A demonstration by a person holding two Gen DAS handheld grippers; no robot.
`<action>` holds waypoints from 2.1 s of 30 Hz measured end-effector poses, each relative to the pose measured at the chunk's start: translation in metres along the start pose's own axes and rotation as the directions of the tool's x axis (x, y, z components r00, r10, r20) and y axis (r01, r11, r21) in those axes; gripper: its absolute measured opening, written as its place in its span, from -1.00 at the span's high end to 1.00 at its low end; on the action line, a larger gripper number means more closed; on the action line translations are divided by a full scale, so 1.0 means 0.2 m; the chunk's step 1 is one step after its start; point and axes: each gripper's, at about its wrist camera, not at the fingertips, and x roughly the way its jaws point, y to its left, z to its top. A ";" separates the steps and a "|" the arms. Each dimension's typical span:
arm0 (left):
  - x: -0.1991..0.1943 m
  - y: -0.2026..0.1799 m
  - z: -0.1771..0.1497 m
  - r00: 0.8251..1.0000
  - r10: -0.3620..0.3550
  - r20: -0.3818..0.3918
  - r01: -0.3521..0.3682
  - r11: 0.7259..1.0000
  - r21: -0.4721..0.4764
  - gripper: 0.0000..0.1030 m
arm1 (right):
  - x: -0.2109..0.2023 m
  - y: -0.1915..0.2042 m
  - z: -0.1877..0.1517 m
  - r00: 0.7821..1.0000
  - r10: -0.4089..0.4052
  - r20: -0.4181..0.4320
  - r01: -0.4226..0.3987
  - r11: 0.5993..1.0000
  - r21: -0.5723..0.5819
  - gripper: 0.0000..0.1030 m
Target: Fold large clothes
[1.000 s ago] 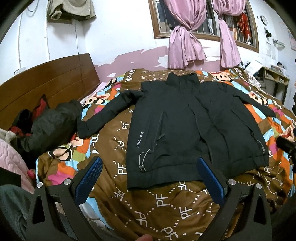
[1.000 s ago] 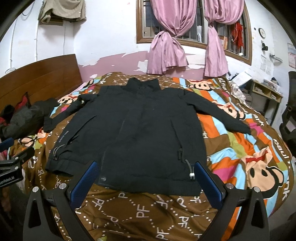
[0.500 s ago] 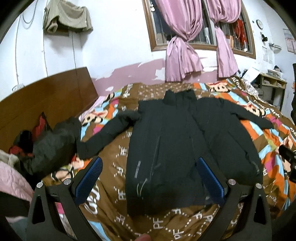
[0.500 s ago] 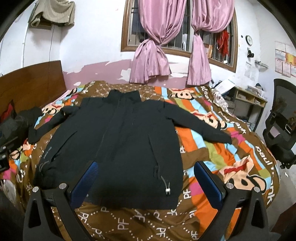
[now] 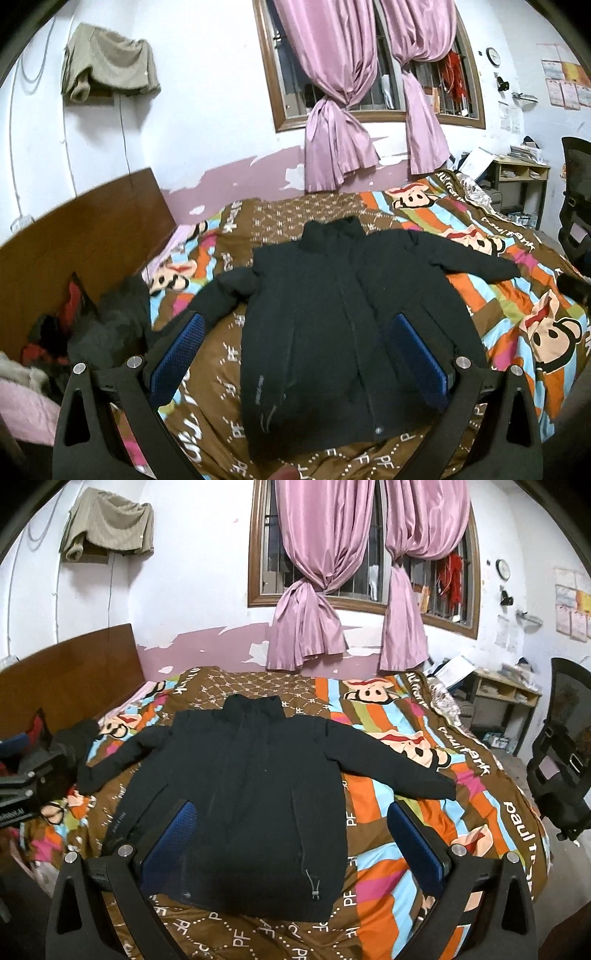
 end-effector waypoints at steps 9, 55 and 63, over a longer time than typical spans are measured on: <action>0.13 -0.08 0.28 0.998 0.029 -0.054 -0.023 0.994 0.106 -0.94 | 0.11 -0.30 0.40 0.990 0.024 -0.138 -0.005 0.990 0.138 -1.00; 2.71 -1.31 0.17 0.931 -0.167 -0.326 0.188 0.982 0.034 -0.94 | 1.99 -2.14 -0.55 0.968 0.019 -0.250 0.198 0.555 0.808 -0.93; 2.84 -1.29 0.08 0.900 -0.217 -0.377 0.227 0.974 -0.020 -0.97 | 2.15 -2.29 -0.65 0.979 0.016 -0.202 0.174 0.446 0.878 0.16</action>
